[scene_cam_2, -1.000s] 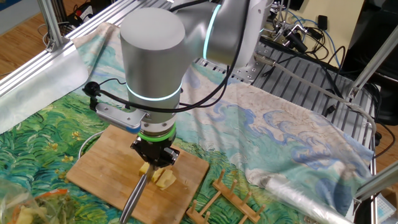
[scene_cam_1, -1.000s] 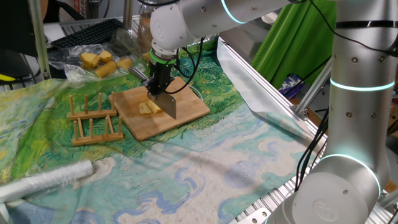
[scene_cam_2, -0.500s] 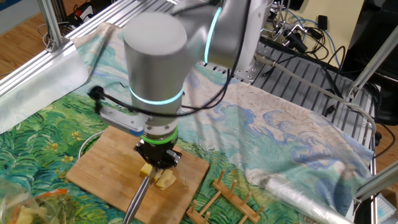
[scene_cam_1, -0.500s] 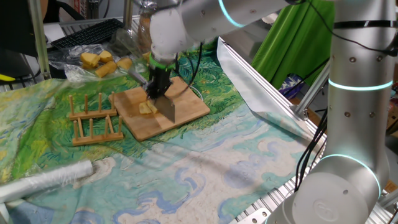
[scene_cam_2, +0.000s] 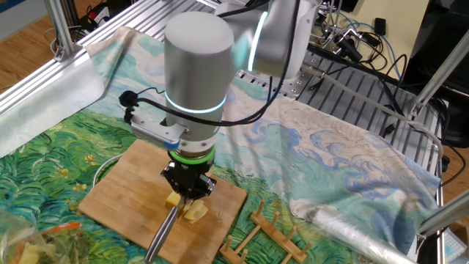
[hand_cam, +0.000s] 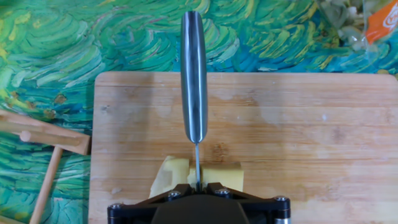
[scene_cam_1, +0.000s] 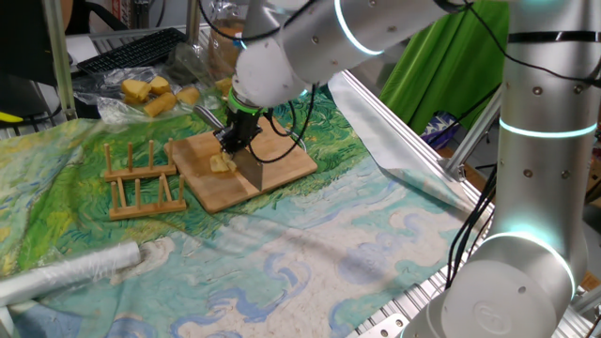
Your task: Chop the potatoes
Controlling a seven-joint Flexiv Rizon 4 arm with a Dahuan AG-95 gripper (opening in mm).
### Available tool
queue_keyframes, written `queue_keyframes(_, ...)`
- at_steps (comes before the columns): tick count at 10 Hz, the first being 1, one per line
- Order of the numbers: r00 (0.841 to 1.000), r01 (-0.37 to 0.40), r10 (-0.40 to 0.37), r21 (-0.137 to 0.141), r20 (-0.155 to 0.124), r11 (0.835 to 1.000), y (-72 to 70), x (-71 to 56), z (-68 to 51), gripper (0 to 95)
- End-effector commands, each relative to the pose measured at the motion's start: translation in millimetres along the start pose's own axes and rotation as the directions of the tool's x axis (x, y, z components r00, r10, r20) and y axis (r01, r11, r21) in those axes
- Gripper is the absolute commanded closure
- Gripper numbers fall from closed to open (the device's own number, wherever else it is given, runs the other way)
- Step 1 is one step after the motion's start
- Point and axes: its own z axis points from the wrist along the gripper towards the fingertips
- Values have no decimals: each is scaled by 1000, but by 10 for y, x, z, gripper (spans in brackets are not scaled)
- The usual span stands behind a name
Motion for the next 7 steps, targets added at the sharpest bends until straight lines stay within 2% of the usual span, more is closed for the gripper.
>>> queue_keyframes(1,999,-1,0,-13,-45,1000,-12,-24,181,950)
queue_keyframes(5,997,2,-2,-2,-71,1000,-22,-4,-3,950)
queue_keyframes(6,997,-3,3,-2,-80,1000,-13,9,-119,950)
queue_keyframes(7,997,-5,5,-2,-74,1000,-8,9,-128,950)
